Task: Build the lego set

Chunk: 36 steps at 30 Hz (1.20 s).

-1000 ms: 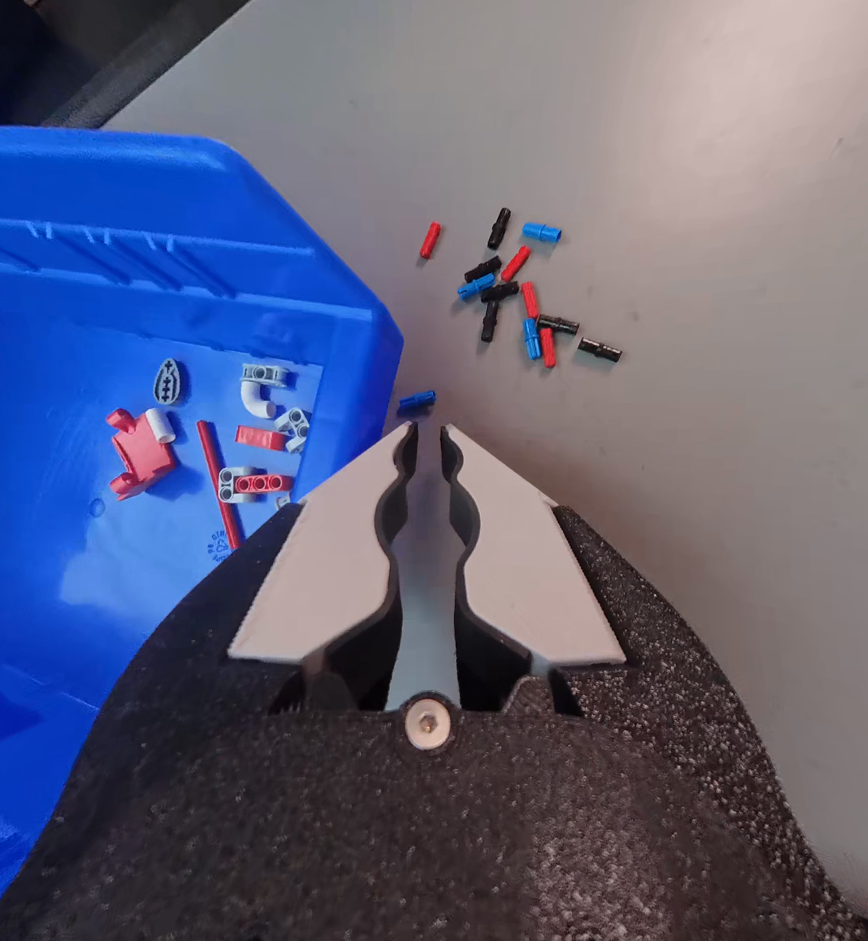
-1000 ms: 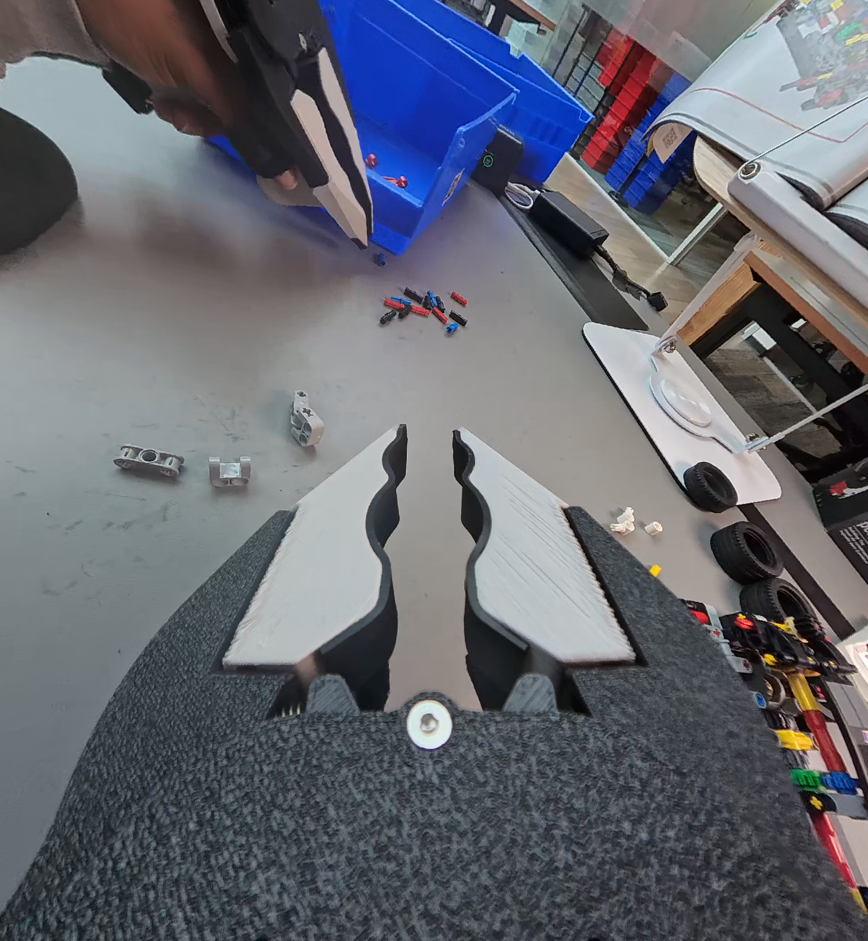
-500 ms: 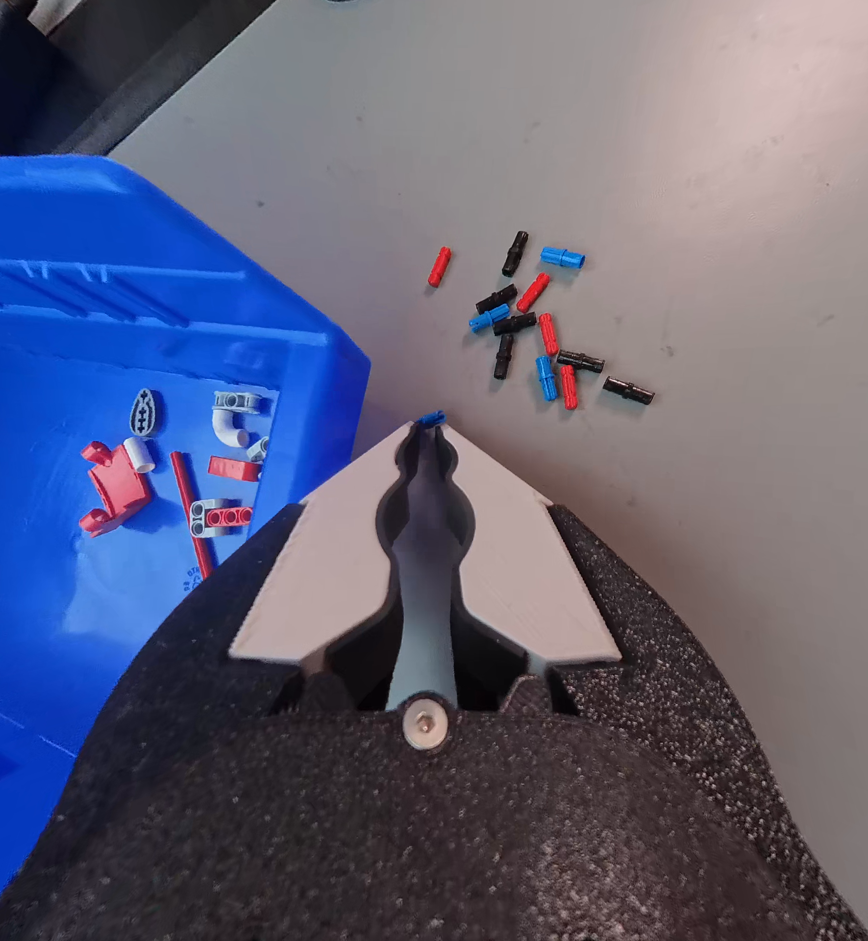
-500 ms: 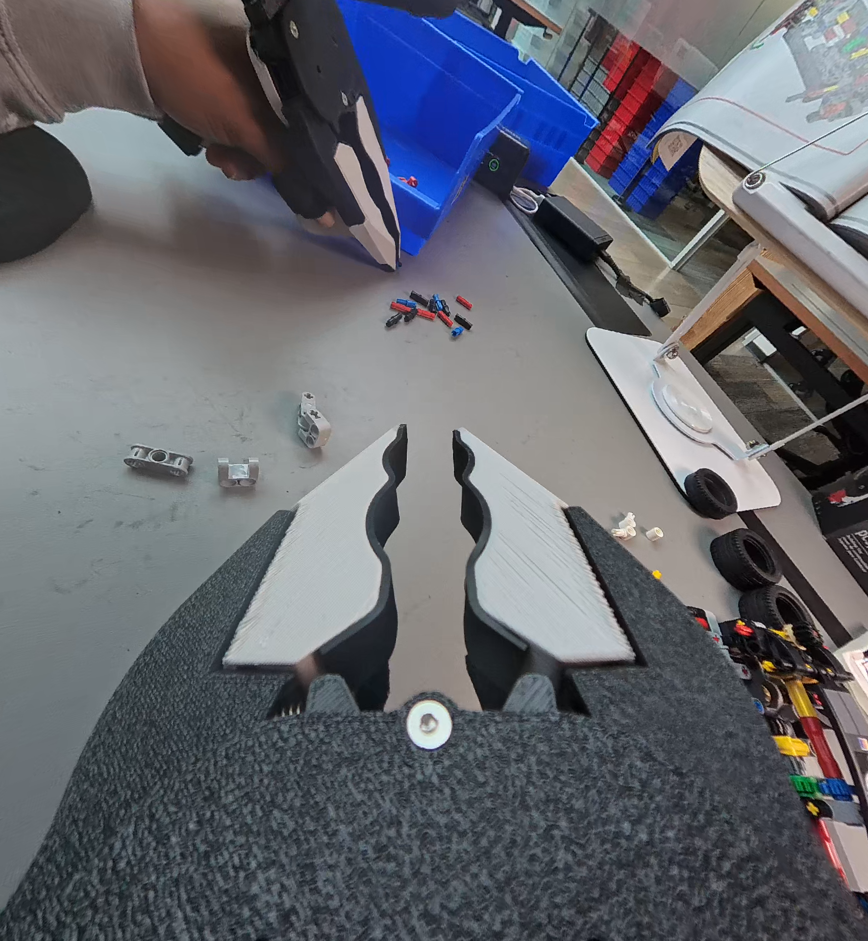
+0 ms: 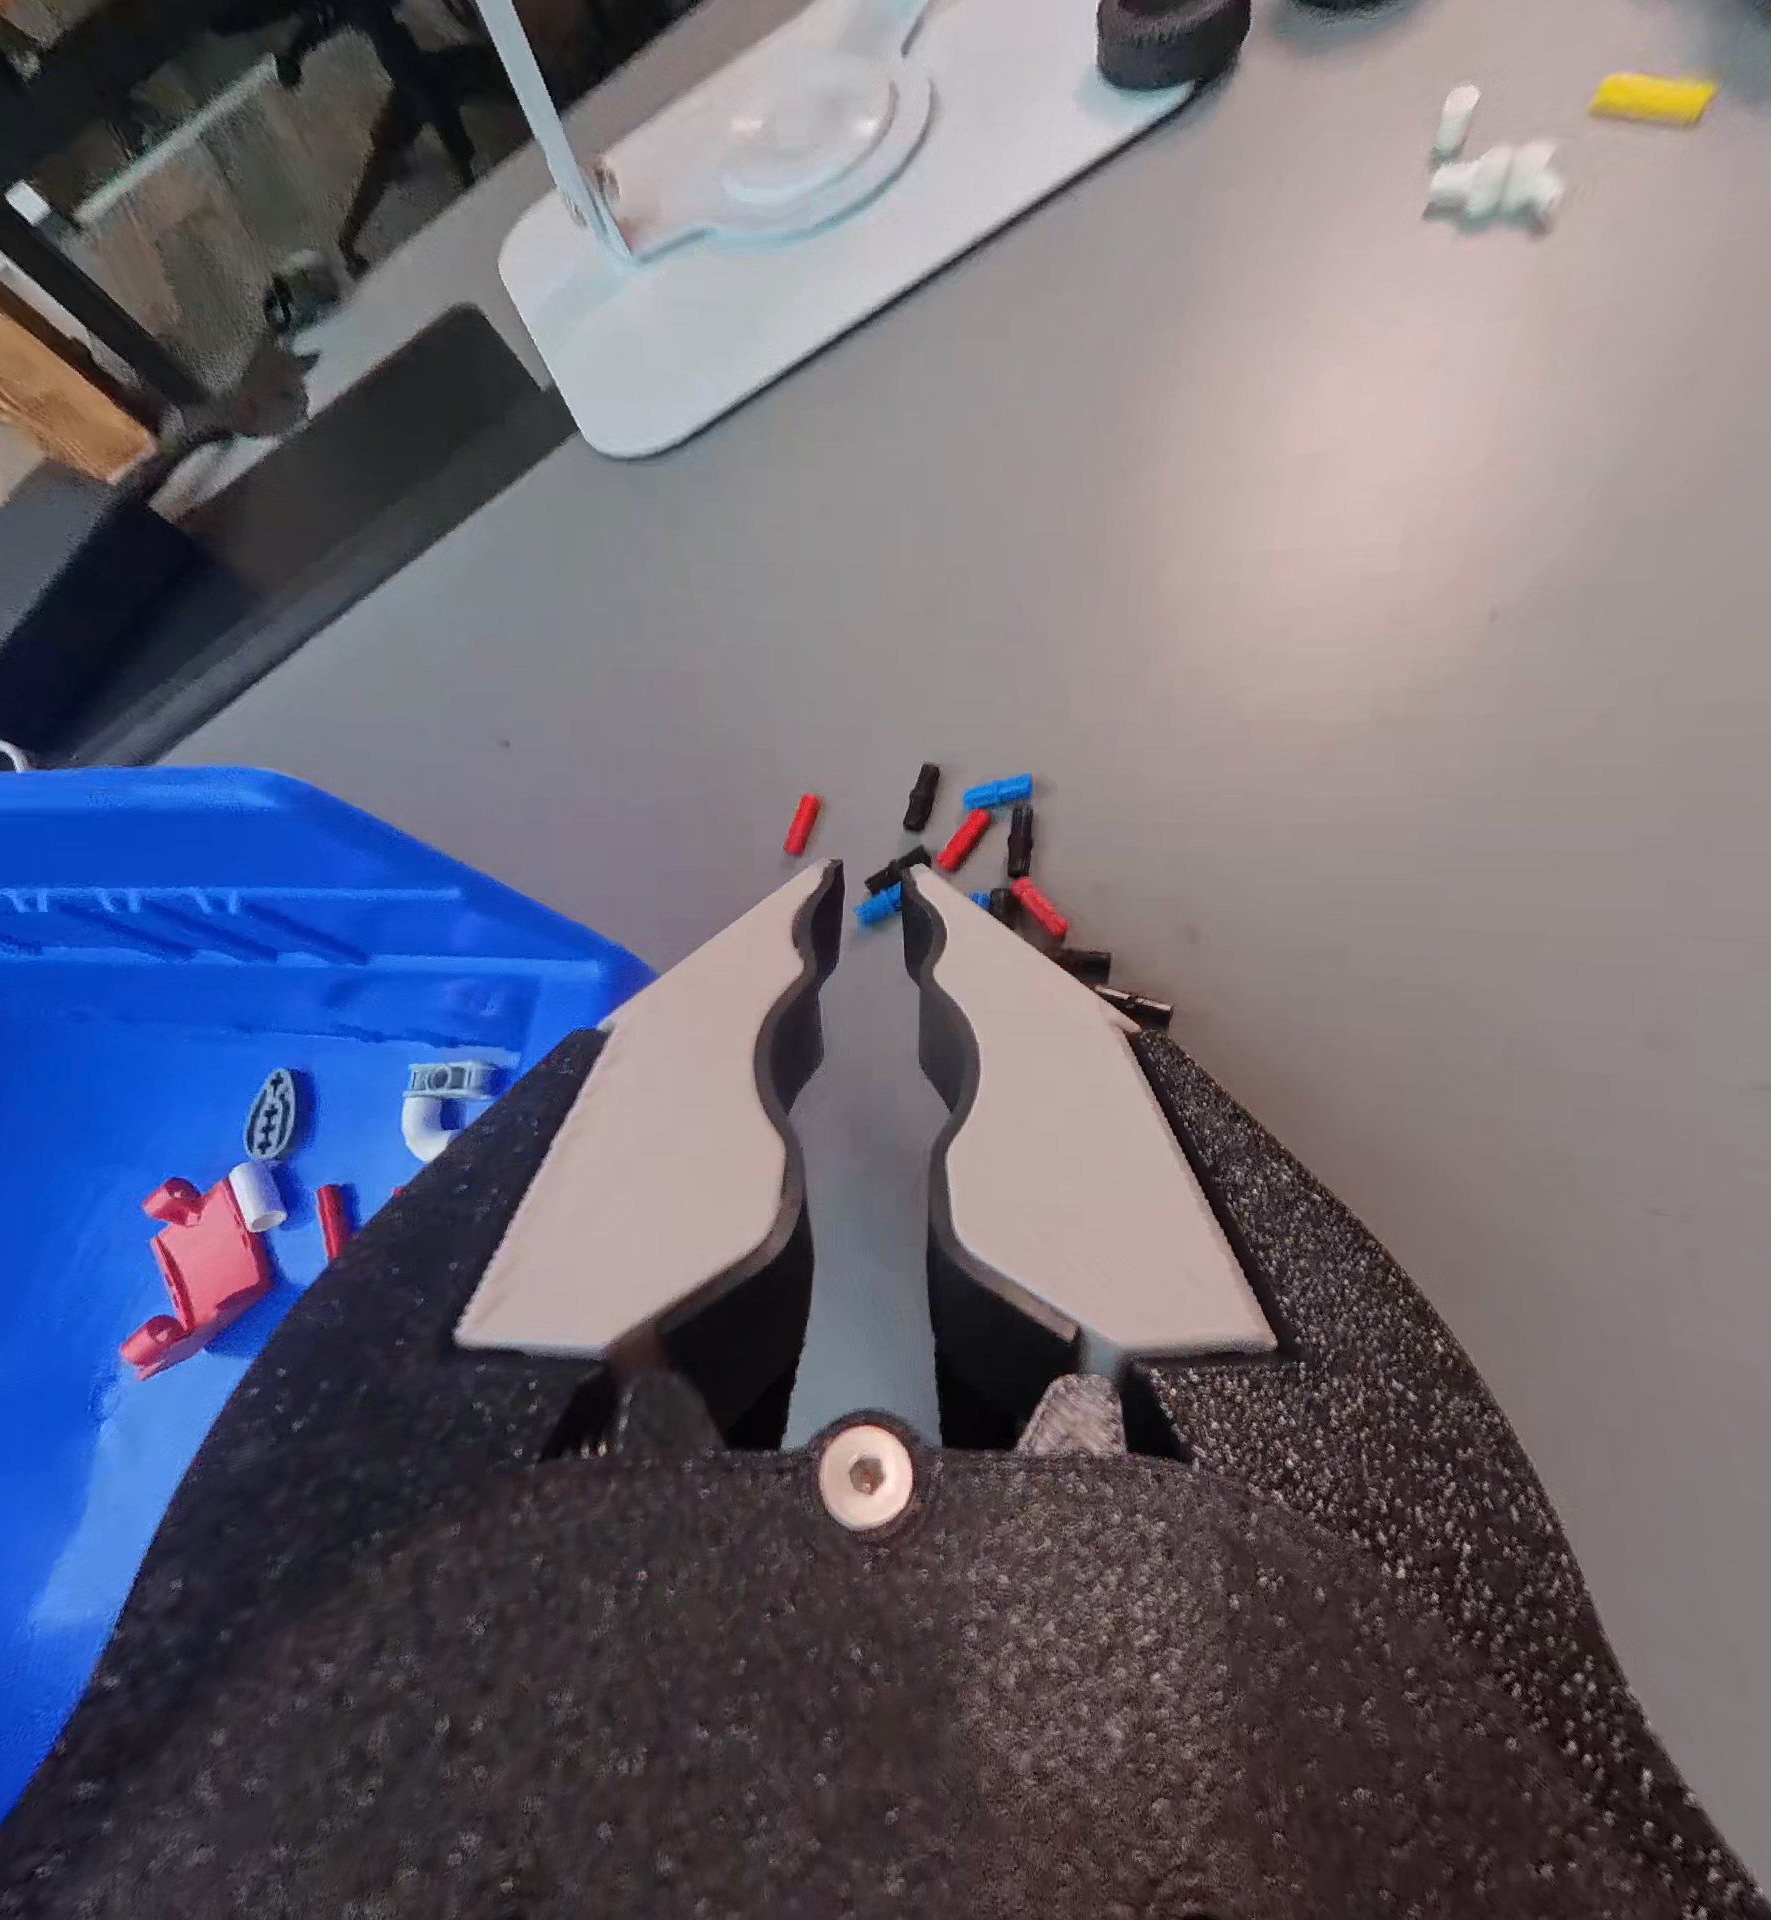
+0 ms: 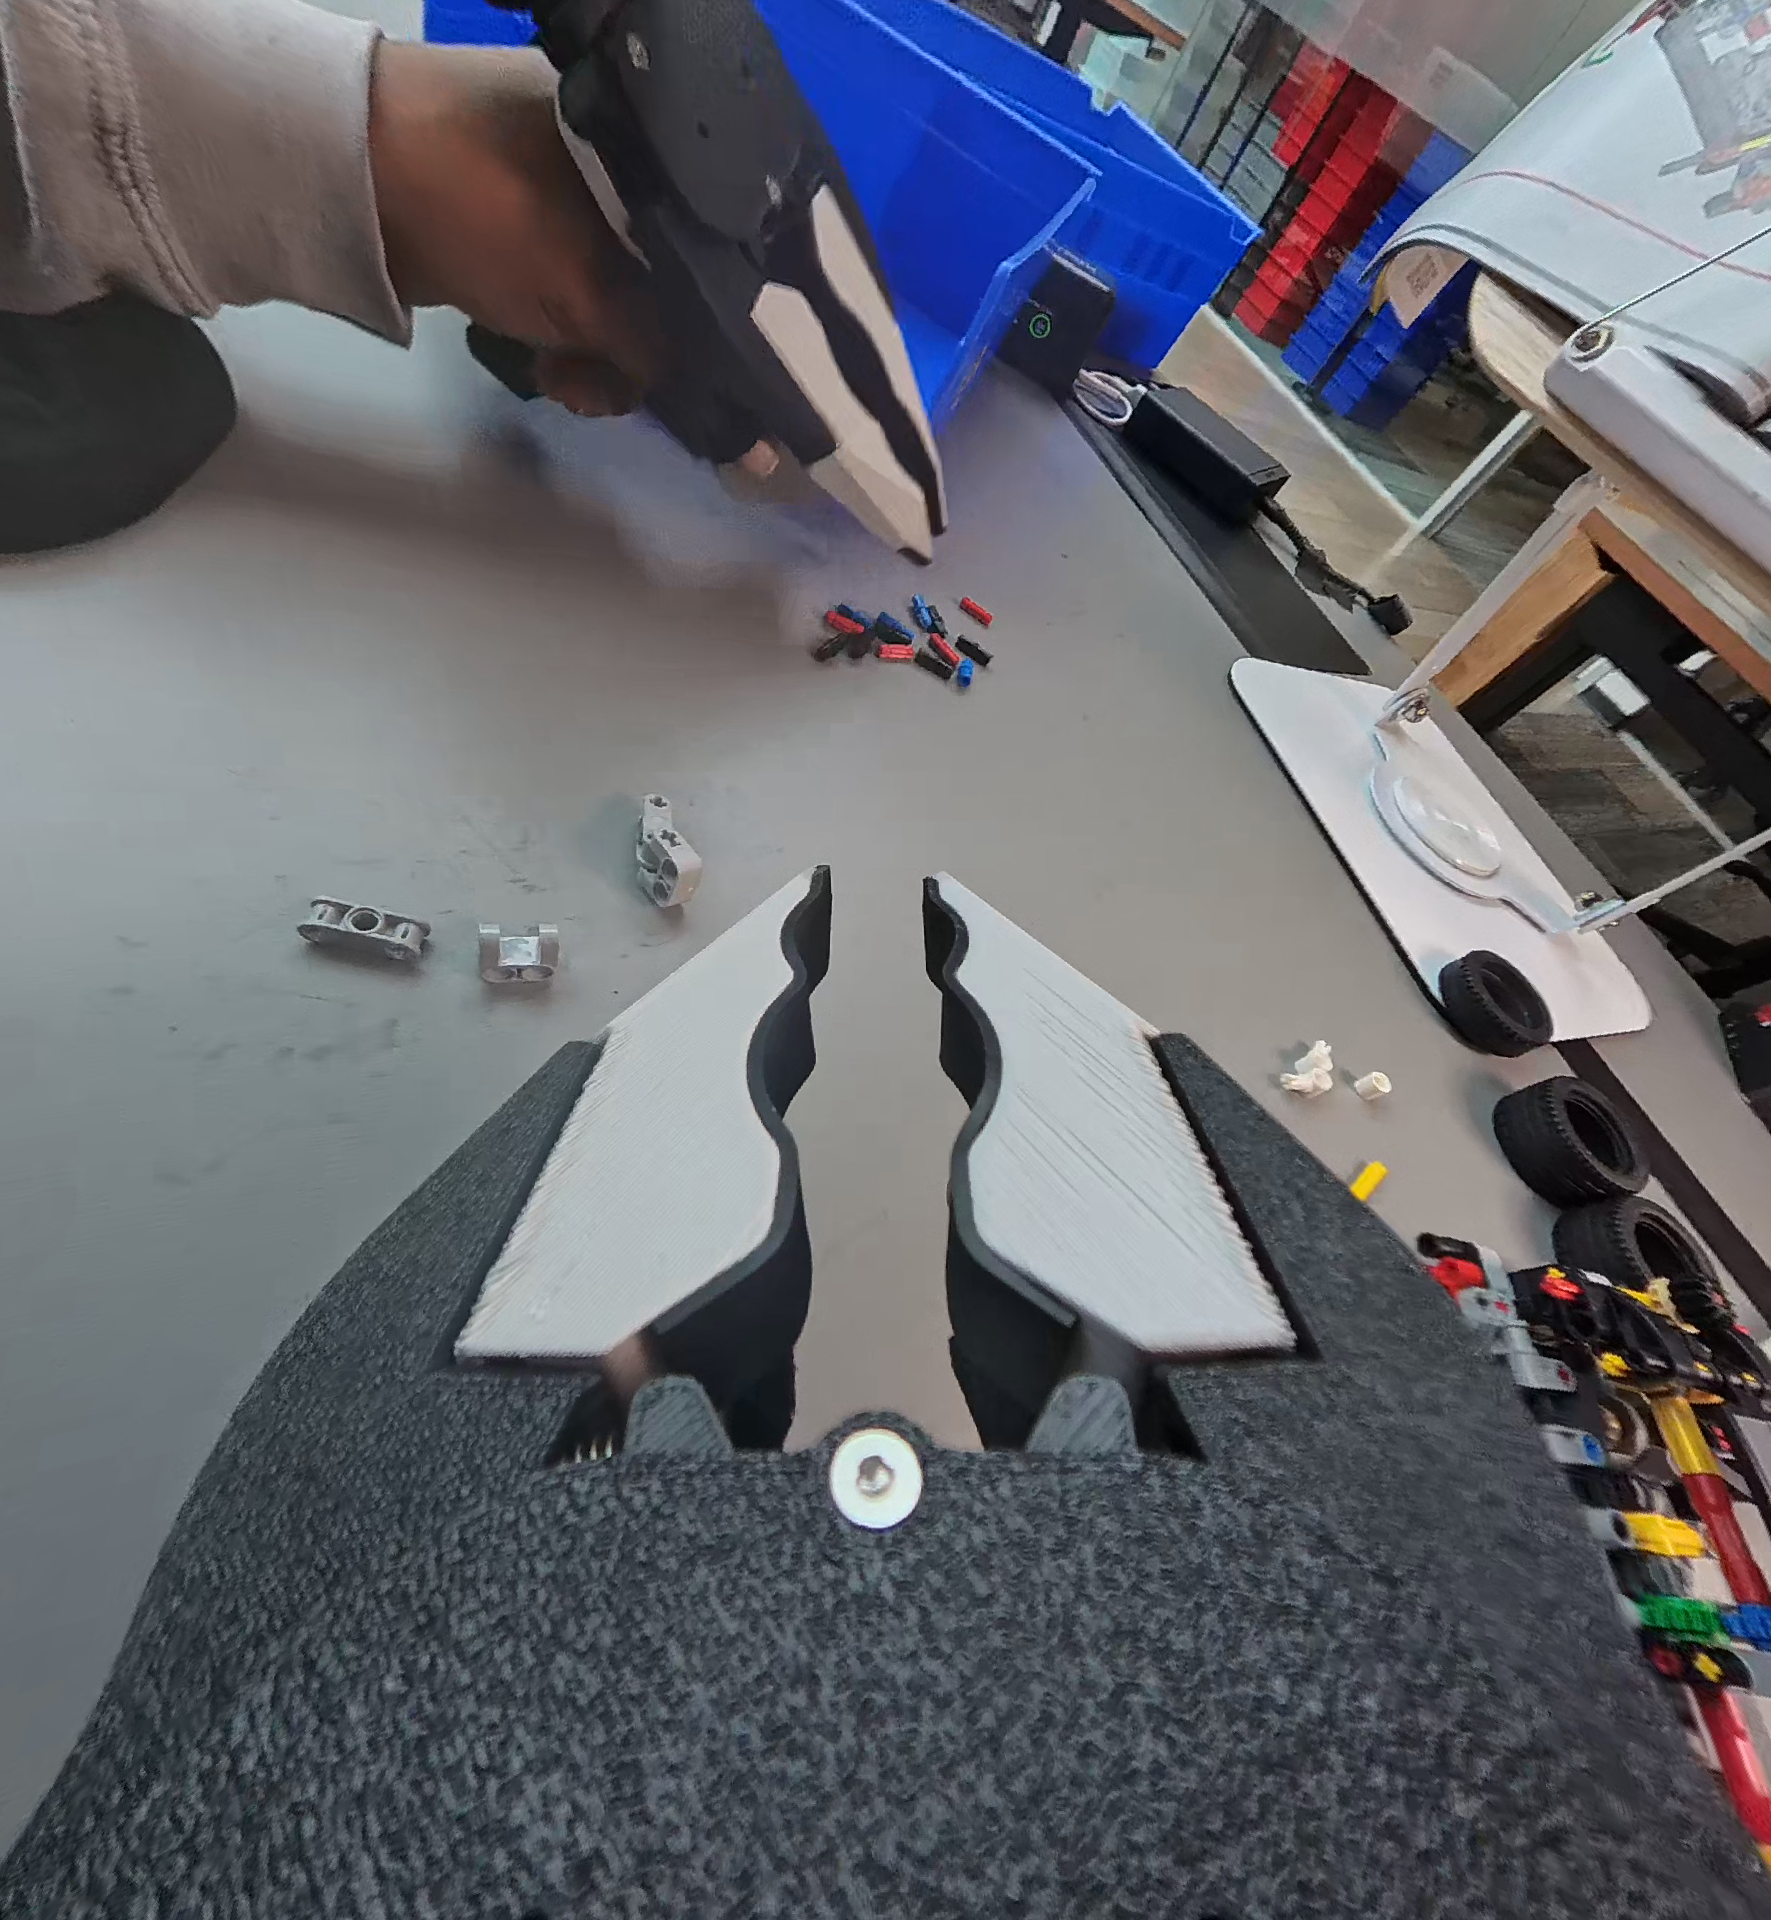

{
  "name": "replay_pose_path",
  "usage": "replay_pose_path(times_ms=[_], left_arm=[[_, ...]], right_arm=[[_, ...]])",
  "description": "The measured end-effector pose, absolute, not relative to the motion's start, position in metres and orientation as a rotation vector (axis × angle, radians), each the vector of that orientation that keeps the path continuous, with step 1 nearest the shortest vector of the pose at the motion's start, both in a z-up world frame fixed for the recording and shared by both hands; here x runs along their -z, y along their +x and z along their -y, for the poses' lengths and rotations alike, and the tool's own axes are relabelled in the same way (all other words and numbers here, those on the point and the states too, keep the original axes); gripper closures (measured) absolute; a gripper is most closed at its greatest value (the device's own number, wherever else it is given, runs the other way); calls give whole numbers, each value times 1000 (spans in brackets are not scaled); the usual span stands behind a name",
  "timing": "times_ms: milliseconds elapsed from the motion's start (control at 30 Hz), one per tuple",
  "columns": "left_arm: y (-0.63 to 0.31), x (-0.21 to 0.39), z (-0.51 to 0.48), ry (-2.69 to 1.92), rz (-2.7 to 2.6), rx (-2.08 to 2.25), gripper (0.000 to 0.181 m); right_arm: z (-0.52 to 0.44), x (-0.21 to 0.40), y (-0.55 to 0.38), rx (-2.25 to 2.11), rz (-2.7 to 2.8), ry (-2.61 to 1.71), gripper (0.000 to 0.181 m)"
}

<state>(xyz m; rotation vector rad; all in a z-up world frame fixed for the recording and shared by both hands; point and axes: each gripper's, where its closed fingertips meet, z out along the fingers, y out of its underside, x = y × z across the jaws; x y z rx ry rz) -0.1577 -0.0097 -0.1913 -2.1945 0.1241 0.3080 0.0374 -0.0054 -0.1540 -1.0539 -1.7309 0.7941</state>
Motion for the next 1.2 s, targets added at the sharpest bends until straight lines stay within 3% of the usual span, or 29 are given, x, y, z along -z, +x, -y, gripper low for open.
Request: replay_pose_path(times_ms=[167,233,300,633,733,900,1067,1200], left_arm=[[-64,164,27,-2071,-357,236,165],[-25,181,48,-2140,-520,449,150],[-13,204,57,-2208,-673,384,143],[15,222,50,-2212,-880,346,161],[20,223,51,-2200,-895,373,174],[19,221,44,-2193,-852,347,175],[-9,184,36,-2101,-729,204,175],[-119,123,33,-2046,-359,-315,175]], right_arm=[[20,173,47,-886,1877,-1107,166],[21,174,46,-895,1880,-1111,166],[23,174,44,-913,1877,-1120,166],[32,204,23,-848,2044,-1168,162],[33,210,21,-819,2081,-1162,162],[30,206,25,-826,2046,-1165,163],[11,193,35,-853,1930,-1218,164],[-3,183,46,-842,1864,-1239,164]])
